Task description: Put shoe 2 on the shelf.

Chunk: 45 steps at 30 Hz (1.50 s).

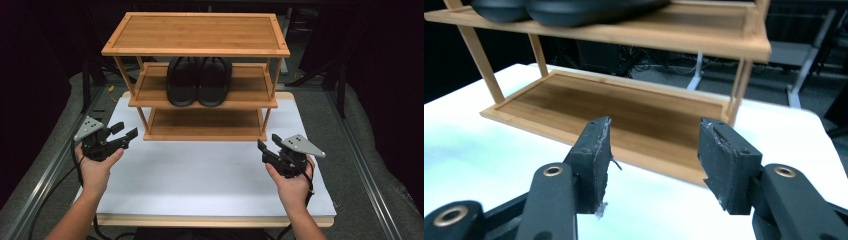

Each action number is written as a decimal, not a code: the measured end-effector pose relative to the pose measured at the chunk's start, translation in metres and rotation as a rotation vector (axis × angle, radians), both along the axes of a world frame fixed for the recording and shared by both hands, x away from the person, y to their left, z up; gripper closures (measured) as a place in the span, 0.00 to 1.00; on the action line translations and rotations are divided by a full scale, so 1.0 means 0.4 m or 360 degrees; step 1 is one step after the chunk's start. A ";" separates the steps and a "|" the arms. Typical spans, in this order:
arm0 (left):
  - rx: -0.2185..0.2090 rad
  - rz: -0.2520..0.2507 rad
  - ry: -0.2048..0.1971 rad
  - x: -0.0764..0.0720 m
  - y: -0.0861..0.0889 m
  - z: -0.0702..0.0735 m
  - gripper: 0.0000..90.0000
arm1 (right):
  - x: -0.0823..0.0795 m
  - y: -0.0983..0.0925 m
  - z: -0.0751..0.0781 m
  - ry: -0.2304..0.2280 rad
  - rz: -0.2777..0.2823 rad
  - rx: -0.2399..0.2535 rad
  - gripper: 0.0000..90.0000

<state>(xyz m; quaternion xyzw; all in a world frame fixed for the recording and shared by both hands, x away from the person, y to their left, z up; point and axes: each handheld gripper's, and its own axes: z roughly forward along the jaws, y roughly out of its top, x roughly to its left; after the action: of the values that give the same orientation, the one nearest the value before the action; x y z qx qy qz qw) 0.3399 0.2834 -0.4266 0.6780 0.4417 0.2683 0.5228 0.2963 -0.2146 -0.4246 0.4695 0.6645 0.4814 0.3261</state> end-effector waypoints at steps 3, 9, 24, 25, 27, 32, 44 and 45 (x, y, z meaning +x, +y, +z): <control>-0.0008 0.0006 0.0034 -0.006 0.003 -0.031 0.44 | -0.011 -0.023 -0.027 0.0029 0.0024 0.0041 0.52; 0.0043 0.0016 0.0093 -0.017 0.006 -0.097 0.43 | -0.022 -0.059 -0.081 0.0090 0.0007 0.0065 0.52; 0.0110 0.0056 0.0238 -0.002 0.036 -0.208 0.42 | -0.008 -0.081 -0.204 0.0226 -0.0087 -0.0041 0.51; 0.0109 0.0057 0.0240 -0.001 0.038 -0.213 0.42 | -0.006 -0.082 -0.210 0.0239 -0.0116 -0.0050 0.51; 0.0112 0.0065 0.0241 0.002 0.041 -0.221 0.42 | -0.001 -0.086 -0.222 0.0260 -0.0094 -0.0043 0.51; 0.0163 0.0079 0.0258 0.013 0.043 -0.244 0.42 | 0.011 -0.076 -0.242 0.0293 -0.0099 -0.0131 0.51; 0.0156 0.0055 0.0352 0.014 0.039 -0.264 0.41 | 0.018 -0.102 -0.251 0.0353 -0.0138 -0.0070 0.50; 0.0149 0.0062 0.0361 0.014 0.040 -0.264 0.40 | 0.018 -0.107 -0.252 0.0367 -0.0133 -0.0059 0.50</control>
<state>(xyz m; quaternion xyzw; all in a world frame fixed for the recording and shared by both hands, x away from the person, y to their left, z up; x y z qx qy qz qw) 0.3453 0.2994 -0.5320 0.7189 0.4980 0.2203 0.4320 0.3033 -0.2573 -0.5252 0.5430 0.6861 0.3978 0.2759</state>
